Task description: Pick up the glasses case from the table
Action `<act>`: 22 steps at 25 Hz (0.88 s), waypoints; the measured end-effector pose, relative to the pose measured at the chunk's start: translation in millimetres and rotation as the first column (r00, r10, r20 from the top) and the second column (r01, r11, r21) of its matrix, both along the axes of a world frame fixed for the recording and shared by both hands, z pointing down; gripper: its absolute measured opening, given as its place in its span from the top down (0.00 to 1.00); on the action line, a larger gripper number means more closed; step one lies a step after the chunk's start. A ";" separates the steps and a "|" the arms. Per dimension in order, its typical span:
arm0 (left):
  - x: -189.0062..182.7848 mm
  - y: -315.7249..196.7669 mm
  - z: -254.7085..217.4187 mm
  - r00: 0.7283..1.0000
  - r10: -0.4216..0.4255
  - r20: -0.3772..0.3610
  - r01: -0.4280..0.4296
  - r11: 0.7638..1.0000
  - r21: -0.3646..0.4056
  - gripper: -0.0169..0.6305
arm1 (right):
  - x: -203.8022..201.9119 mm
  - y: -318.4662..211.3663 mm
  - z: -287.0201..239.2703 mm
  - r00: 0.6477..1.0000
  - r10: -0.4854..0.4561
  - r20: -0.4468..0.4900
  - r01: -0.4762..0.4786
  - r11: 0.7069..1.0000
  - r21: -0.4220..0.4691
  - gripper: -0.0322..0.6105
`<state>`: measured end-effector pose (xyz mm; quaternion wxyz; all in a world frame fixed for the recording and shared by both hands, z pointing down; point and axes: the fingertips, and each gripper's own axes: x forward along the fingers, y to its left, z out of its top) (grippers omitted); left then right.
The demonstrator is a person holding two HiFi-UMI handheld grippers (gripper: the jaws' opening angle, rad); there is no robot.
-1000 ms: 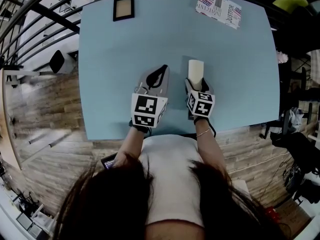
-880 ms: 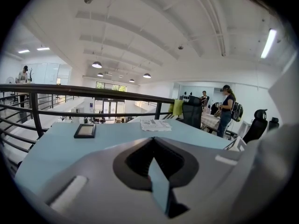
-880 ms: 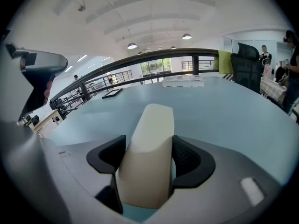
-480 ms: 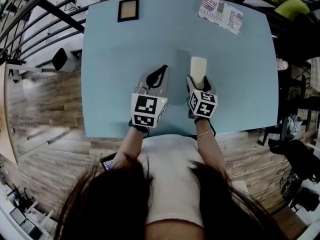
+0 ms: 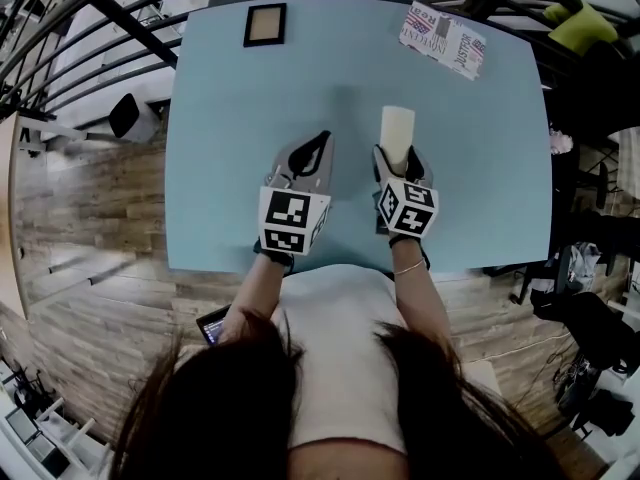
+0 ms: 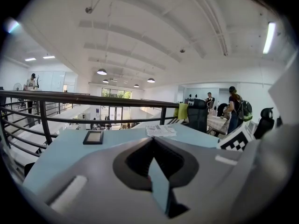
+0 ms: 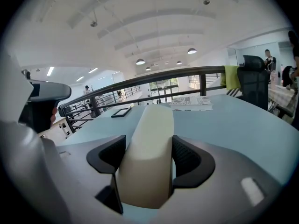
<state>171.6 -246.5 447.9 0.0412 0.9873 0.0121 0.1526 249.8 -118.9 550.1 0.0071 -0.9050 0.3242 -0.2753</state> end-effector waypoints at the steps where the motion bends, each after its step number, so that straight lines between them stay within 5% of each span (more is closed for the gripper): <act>1: -1.2 -0.1 -1.0 1.000 -0.003 -0.002 0.003 1.000 0.002 0.89 | 0.3 -0.7 -5.1 1.000 -0.005 -0.010 0.005 1.000 0.007 0.46; 22: -29.5 -4.4 -32.7 0.994 -0.076 -0.078 0.079 0.997 0.027 0.89 | -13.7 -5.4 -124.1 0.968 -0.095 -0.233 0.137 0.976 0.170 0.46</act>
